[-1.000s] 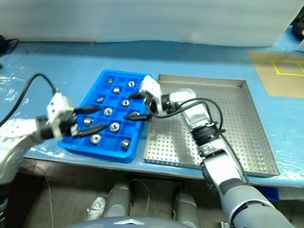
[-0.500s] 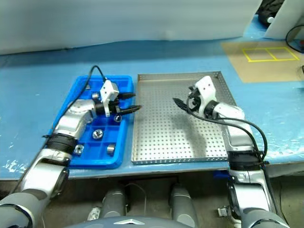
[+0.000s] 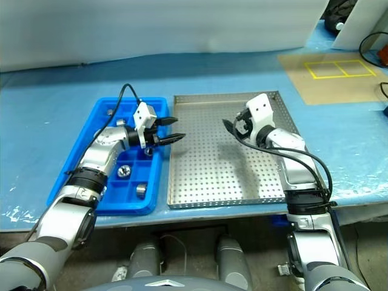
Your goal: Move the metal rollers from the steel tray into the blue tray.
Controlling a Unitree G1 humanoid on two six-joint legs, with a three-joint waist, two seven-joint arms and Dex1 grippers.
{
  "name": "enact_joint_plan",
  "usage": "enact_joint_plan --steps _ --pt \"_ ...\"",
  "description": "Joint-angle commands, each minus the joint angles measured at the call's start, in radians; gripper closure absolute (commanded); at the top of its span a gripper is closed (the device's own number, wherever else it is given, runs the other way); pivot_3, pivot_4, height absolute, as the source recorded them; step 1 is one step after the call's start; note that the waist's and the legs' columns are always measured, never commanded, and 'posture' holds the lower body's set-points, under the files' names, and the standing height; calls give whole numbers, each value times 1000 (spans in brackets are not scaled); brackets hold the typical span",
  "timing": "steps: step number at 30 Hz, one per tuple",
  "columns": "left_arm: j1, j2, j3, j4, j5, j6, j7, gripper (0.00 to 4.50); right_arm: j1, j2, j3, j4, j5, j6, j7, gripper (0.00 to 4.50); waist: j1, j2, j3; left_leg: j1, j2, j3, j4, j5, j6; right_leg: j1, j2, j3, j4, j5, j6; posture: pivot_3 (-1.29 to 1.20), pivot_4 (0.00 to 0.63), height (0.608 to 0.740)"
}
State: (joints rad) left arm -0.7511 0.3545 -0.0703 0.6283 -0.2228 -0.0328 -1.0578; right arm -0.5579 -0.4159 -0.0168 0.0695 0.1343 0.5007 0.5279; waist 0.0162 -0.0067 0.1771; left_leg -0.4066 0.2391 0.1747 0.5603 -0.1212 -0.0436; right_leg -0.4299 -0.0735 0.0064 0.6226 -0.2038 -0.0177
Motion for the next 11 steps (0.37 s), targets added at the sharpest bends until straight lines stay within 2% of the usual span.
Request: enact_joint_plan --steps 1,11 --pt "24 24 32 -77 -12 11 17 993 -67 -1 -4 32 -6 -47 -6 34 0 0 0 0 0 0 0 0 0 0 0 0 0 0 0 -263 150 740" --pt "70 47 53 -157 -21 53 44 993 -116 1 20 114 -13 -98 8 34 7 0 0 0 0 0 0 0 0 0 0 -1 0 0 0 -227 150 740"
